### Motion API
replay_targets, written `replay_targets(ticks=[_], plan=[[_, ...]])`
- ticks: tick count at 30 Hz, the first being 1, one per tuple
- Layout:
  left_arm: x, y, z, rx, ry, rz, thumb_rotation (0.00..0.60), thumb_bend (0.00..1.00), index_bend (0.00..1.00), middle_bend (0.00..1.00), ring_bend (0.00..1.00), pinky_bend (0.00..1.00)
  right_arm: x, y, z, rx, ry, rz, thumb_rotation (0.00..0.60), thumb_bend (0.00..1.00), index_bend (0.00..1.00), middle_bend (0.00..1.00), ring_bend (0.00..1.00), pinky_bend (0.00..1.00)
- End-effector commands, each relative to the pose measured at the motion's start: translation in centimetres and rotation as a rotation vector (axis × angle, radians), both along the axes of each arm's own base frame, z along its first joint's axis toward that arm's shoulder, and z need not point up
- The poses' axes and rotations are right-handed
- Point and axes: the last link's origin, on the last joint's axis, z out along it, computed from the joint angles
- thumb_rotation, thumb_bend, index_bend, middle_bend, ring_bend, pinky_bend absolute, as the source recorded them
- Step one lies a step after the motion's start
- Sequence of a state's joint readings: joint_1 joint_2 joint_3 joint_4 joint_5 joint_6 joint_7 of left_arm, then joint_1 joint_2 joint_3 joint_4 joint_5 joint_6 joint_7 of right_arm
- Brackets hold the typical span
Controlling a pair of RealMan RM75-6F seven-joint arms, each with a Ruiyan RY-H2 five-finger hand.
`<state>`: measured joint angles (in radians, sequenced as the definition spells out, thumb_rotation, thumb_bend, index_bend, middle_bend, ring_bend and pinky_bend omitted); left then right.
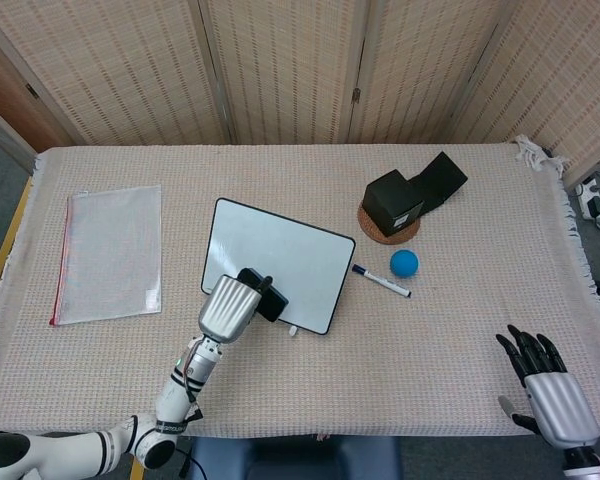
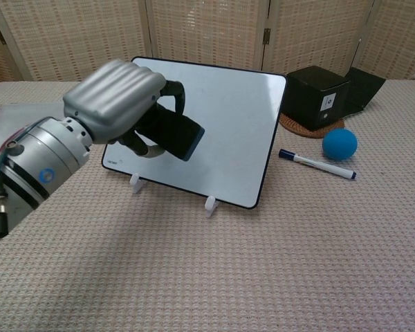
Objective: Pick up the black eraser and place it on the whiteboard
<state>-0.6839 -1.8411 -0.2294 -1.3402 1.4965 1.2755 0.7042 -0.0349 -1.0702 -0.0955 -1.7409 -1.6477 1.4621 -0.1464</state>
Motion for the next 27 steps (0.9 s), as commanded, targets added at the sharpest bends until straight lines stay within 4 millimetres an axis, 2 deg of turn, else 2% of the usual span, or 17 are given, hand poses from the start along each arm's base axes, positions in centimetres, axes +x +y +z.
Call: replay_targets(ticks=[1,9,19,23,27], plan=[[1.2,1.1,-1.1,0.067,-0.007,0.011,0.600,0.24,0.68,1.00,1.00,1.00,0.0,-0.1,0.2,-0.002,-0.004,-0.003,0.600,0.33,0.00,0.00,0.00,0.00],[1.2,3.3,-2.4,0.131,0.043,0.069,0.600,0.25,0.68,1.00,1.00,1.00,-0.2,-0.1,0.8,-0.017,-0.022,-0.009,0.600,0.34,0.00,0.00,0.00,0.00],[1.4,4.8,-3.5,0.146,0.072,0.104,0.600,0.25,0.67,1.00,1.00,1.00,-0.4,-0.3,1.3,-0.030,-0.034,-0.023,0.600,0.33,0.00,0.00,0.00,0.00],[1.4,5.0,-3.8,0.152,0.069,0.101,0.600,0.24,0.59,1.00,1.00,1.00,-0.5,-0.3,1.4,-0.033,-0.036,-0.028,0.600,0.33,0.00,0.00,0.00,0.00],[1.4,5.0,-3.9,0.149,0.065,0.094,0.600,0.24,0.43,1.00,1.00,1.00,-0.5,-0.3,1.4,-0.035,-0.038,-0.028,0.600,0.33,0.00,0.00,0.00,0.00]])
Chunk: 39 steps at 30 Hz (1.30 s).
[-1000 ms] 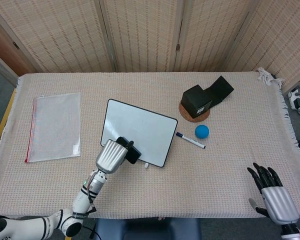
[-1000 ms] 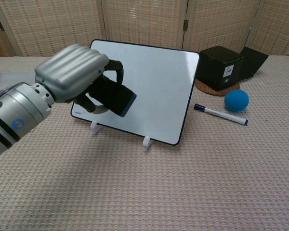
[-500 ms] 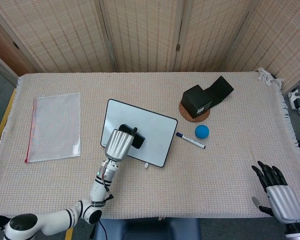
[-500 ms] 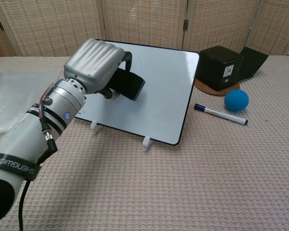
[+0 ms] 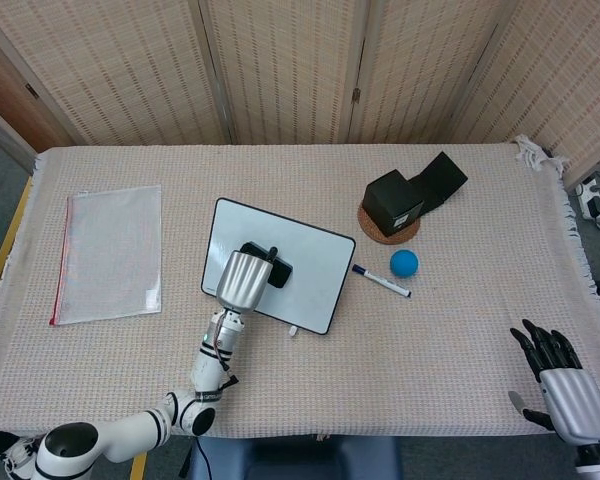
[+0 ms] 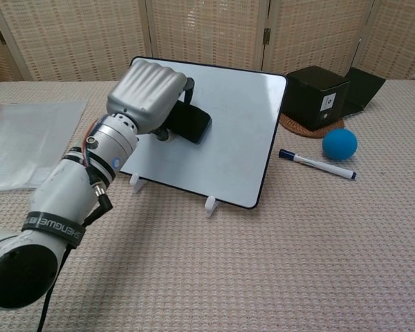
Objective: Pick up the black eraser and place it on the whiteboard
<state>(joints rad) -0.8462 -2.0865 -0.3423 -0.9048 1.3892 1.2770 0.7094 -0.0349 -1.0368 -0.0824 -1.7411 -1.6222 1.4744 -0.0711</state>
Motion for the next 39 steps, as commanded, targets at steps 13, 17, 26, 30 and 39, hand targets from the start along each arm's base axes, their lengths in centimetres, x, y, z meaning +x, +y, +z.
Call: replay_targets(ticks=[13,17,26,30,39], plan=[[0.0,-0.7,0.1,-0.015,0.018,0.010,0.600,0.19,0.20,1.00,1.00,1.00,0.2,0.3,0.1,-0.005,-0.001,0.012,0.600,0.33,0.00,0.00,0.00,0.00],[-0.2,-1.3,0.3,-0.023,0.045,0.026,0.600,0.18,0.16,1.00,1.00,1.00,0.2,0.4,0.1,-0.006,0.000,0.016,0.600,0.34,0.00,0.00,0.00,0.00],[-2.6,-4.4,4.0,-0.021,0.047,0.066,0.600,0.17,0.07,1.00,1.00,1.00,0.6,0.9,-0.1,0.007,0.007,0.043,0.600,0.33,0.00,0.00,0.00,0.00],[-5.2,-7.1,7.8,-0.048,-0.028,0.114,0.600,0.17,0.05,0.99,0.94,1.00,1.0,1.3,-0.4,0.018,0.014,0.069,0.600,0.33,0.00,0.00,0.00,0.00],[-12.1,-15.8,15.0,-0.236,-0.150,0.251,0.600,0.17,0.06,0.28,0.24,0.27,1.9,2.4,-1.6,0.060,0.040,0.130,0.600,0.33,0.00,0.00,0.00,0.00]])
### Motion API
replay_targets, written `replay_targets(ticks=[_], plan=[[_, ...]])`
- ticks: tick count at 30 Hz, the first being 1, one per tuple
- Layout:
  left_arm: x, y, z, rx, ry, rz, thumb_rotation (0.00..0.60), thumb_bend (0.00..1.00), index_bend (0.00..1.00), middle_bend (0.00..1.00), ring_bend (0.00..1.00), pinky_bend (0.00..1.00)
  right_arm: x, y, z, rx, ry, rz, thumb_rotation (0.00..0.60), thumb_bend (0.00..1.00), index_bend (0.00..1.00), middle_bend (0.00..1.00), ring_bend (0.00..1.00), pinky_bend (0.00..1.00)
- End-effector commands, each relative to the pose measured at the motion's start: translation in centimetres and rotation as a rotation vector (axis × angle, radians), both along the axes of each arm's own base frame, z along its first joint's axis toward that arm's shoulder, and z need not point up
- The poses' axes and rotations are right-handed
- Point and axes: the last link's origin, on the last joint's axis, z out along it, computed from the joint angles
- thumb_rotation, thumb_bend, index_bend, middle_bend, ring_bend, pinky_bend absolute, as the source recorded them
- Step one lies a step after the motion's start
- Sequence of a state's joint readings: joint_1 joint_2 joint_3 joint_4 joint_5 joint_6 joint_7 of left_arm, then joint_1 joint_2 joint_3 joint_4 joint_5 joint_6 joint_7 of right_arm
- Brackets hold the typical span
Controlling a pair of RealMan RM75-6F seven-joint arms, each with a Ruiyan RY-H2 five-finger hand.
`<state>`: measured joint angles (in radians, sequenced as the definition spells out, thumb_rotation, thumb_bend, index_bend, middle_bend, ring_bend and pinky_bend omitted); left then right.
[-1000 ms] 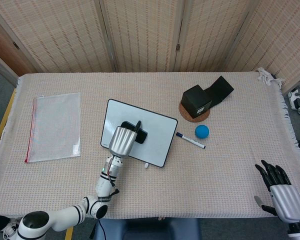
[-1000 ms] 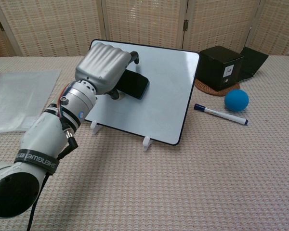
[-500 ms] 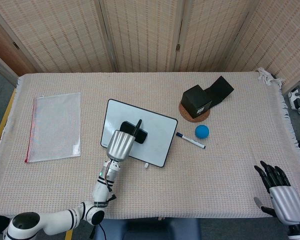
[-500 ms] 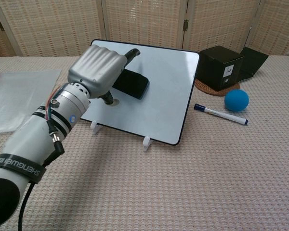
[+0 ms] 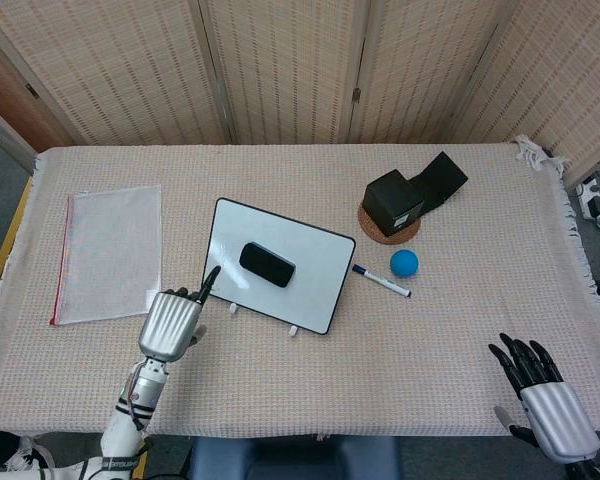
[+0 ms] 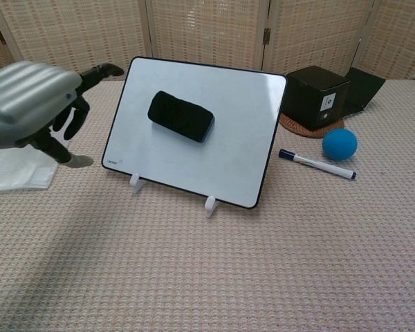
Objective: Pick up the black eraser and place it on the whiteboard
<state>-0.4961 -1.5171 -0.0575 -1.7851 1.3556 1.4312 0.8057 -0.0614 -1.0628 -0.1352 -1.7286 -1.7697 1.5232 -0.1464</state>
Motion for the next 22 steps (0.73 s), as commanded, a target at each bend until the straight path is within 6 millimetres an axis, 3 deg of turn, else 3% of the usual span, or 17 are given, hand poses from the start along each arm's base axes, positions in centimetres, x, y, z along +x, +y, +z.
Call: replay_targets(ticks=[1,5,10,15,22], plan=[[-4.8,-5.9,4.4,-0.036,-0.090,0.098,0.600,0.17,0.06,0.23,0.19,0.22,0.2,0.5,-0.3,0.014,0.003,0.016,0.600,0.33,0.00,0.00,0.00,0.00],[-8.5,-9.6,6.3,0.052,-0.155,0.120,0.600,0.17,0.05,0.11,0.05,0.08,0.4,1.1,-0.4,0.014,-0.006,0.026,0.600,0.33,0.00,0.00,0.00,0.00],[-12.5,-13.4,7.6,0.044,-0.227,0.200,0.600,0.17,0.01,0.08,0.03,0.04,0.9,2.1,-1.0,0.037,-0.001,0.067,0.600,0.33,0.00,0.00,0.00,0.00],[-14.9,-14.5,8.4,0.065,-0.242,0.239,0.600,0.17,0.00,0.07,0.02,0.04,1.2,2.4,-1.2,0.047,0.001,0.089,0.600,0.33,0.00,0.00,0.00,0.00],[-15.1,-14.5,8.6,0.095,-0.214,0.223,0.600,0.17,0.01,0.07,0.02,0.03,1.1,2.2,-1.5,0.068,0.012,0.090,0.600,0.33,0.00,0.00,0.00,0.00]])
